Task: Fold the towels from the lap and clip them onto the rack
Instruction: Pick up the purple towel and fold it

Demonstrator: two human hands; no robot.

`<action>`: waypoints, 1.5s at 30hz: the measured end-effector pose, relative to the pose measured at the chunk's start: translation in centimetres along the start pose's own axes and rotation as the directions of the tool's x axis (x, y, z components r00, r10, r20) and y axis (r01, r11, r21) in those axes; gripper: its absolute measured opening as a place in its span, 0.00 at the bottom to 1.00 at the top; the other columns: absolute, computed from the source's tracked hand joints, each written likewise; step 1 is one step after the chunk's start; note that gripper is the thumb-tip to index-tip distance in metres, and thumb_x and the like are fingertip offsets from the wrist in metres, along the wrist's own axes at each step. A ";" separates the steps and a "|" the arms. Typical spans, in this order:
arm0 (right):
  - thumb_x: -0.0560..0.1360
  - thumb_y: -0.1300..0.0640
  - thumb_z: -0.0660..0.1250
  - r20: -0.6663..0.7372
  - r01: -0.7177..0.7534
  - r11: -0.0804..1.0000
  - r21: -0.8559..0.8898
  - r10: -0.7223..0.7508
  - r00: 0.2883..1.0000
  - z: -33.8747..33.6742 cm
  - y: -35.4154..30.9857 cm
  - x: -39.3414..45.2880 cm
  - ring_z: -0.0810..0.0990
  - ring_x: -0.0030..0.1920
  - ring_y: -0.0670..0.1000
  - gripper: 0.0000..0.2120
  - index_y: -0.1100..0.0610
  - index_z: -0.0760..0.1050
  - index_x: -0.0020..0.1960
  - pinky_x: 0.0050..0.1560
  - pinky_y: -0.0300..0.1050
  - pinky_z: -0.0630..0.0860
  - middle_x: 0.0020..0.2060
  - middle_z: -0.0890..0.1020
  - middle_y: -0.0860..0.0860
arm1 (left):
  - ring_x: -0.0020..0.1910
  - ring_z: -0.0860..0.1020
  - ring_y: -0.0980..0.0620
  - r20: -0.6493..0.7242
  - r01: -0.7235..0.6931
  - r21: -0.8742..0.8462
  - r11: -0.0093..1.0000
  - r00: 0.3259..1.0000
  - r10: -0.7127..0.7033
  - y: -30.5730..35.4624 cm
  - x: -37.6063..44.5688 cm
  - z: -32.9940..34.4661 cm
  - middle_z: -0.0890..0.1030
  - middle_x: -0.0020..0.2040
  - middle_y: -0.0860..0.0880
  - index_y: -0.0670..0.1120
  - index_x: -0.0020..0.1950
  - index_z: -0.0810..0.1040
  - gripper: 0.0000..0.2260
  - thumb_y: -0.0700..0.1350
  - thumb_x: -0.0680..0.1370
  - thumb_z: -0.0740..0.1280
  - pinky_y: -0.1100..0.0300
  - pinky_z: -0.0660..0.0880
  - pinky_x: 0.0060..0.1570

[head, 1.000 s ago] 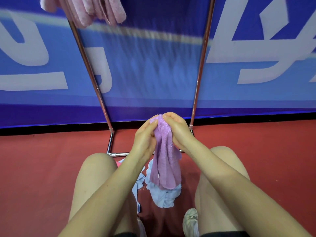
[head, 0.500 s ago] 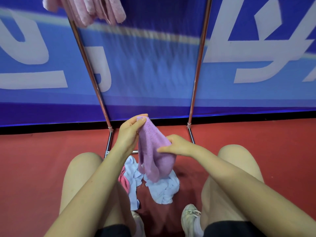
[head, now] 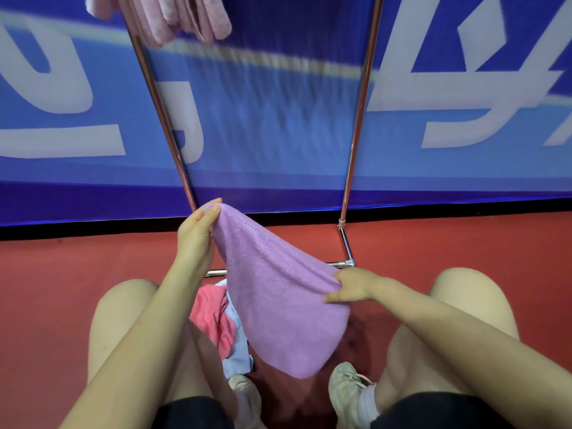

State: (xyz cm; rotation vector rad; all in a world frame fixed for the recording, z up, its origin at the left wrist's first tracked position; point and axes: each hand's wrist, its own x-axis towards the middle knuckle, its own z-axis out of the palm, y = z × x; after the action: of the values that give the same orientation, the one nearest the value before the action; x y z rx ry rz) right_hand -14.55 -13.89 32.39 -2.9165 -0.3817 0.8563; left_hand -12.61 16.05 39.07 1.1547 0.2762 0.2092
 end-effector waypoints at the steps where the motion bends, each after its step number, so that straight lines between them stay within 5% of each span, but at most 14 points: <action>1: 0.72 0.35 0.63 -0.046 -0.015 1.000 0.010 0.015 0.999 -0.3 0.4 -0.2 0.75 0.45 0.56 0.23 0.53 0.64 0.33 0.43 0.44 0.68 0.46 0.79 0.56 | 0.50 0.78 0.51 -0.008 -0.016 0.057 0.998 1.000 0.017 -0.1 -0.1 -0.2 0.80 0.55 0.43 0.45 0.50 0.81 0.06 0.38 0.78 0.66 0.61 0.74 0.54; 6: 0.77 0.40 0.58 -0.289 -0.098 0.988 0.116 0.128 0.949 -1.7 3.4 -1.0 0.78 0.54 0.58 0.17 0.52 0.71 0.39 0.47 0.46 0.70 0.53 0.81 0.57 | 0.48 0.77 0.57 0.048 -0.226 0.561 0.797 0.969 0.241 -1.0 -0.1 -1.4 0.83 0.50 0.50 0.47 0.51 0.83 0.07 0.40 0.77 0.67 0.71 0.72 0.49; 10: 0.77 0.44 0.59 -0.415 -0.151 0.986 0.071 0.167 0.894 -2.5 4.5 -1.8 0.78 0.56 0.58 0.15 0.54 0.75 0.54 0.50 0.47 0.73 0.55 0.81 0.56 | 0.47 0.78 0.55 0.142 -0.328 0.729 0.601 0.931 0.337 -1.8 0.2 -2.3 0.85 0.49 0.47 0.44 0.51 0.84 0.07 0.40 0.77 0.66 0.62 0.71 0.49; 18: 0.74 0.51 0.63 -0.658 -0.149 0.975 0.166 0.222 0.719 -4.0 4.7 -2.9 0.81 0.47 0.60 0.20 0.55 0.64 0.63 0.42 0.48 0.72 0.44 0.83 0.54 | 0.46 0.81 0.43 0.210 -0.368 0.868 0.334 0.881 0.424 -3.0 0.1 -2.6 0.85 0.46 0.44 0.45 0.51 0.83 0.08 0.41 0.78 0.65 0.58 0.68 0.41; 21: 0.75 0.52 0.64 -0.664 -0.162 0.971 0.178 0.240 0.708 -4.1 4.7 -2.9 0.81 0.50 0.60 0.24 0.54 0.63 0.68 0.45 0.49 0.73 0.47 0.83 0.53 | 0.46 0.80 0.43 0.200 -0.360 0.856 0.371 0.892 0.405 -3.6 0.4 -2.5 0.85 0.46 0.44 0.44 0.51 0.82 0.07 0.40 0.78 0.63 0.58 0.69 0.42; 26: 0.74 0.53 0.63 -0.657 -0.166 0.972 0.168 0.236 0.716 -3.8 4.7 -2.6 0.80 0.50 0.59 0.10 0.55 0.72 0.53 0.44 0.47 0.71 0.47 0.82 0.54 | 0.46 0.75 0.47 0.113 -0.284 0.799 0.529 0.936 0.332 -4.0 0.7 -1.4 0.81 0.47 0.46 0.41 0.51 0.79 0.08 0.37 0.79 0.60 0.60 0.66 0.44; 32: 0.70 0.54 0.67 -0.660 -0.019 0.921 0.389 0.293 0.692 -4.1 4.1 -2.7 0.77 0.43 0.53 0.03 0.50 0.79 0.41 0.39 0.41 0.64 0.38 0.79 0.46 | 0.48 0.72 0.50 -0.020 -0.174 0.668 0.724 0.968 0.252 -4.5 1.5 -0.7 0.77 0.48 0.46 0.41 0.53 0.74 0.08 0.37 0.80 0.56 0.60 0.65 0.48; 38: 0.67 0.54 0.74 -0.801 0.140 0.949 0.282 0.153 0.579 -3.6 4.4 -1.7 0.69 0.46 0.50 0.06 0.55 0.80 0.37 0.48 0.46 0.66 0.41 0.73 0.50 | 0.49 0.72 0.51 -0.136 -0.119 0.567 0.815 0.962 0.236 -4.4 2.3 -0.6 0.76 0.49 0.46 0.44 0.52 0.73 0.08 0.36 0.79 0.56 0.60 0.67 0.51; 41: 0.69 0.53 0.73 -0.712 0.108 0.925 0.364 0.202 0.672 -3.3 5.0 -1.1 0.67 0.49 0.48 0.06 0.55 0.80 0.40 0.51 0.44 0.67 0.44 0.72 0.48 | 0.50 0.72 0.51 -0.132 -0.139 0.589 0.796 0.956 0.264 -4.5 2.2 -0.4 0.76 0.49 0.47 0.45 0.52 0.73 0.08 0.36 0.79 0.56 0.62 0.66 0.51; 45: 0.72 0.56 0.69 -0.562 0.098 0.798 0.594 0.324 0.761 -3.4 5.1 -0.6 0.73 0.42 0.50 0.06 0.53 0.74 0.37 0.41 0.42 0.67 0.38 0.77 0.49 | 0.48 0.74 0.52 -0.106 -0.180 0.597 0.781 0.948 0.300 -4.7 2.1 -0.4 0.78 0.48 0.48 0.45 0.51 0.76 0.08 0.37 0.78 0.58 0.62 0.67 0.50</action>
State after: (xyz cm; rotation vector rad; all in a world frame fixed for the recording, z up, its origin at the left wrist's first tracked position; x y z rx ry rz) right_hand -12.10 -18.98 34.80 -2.4105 0.1311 -0.0894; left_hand -10.63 15.17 34.42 1.7929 0.3813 0.4937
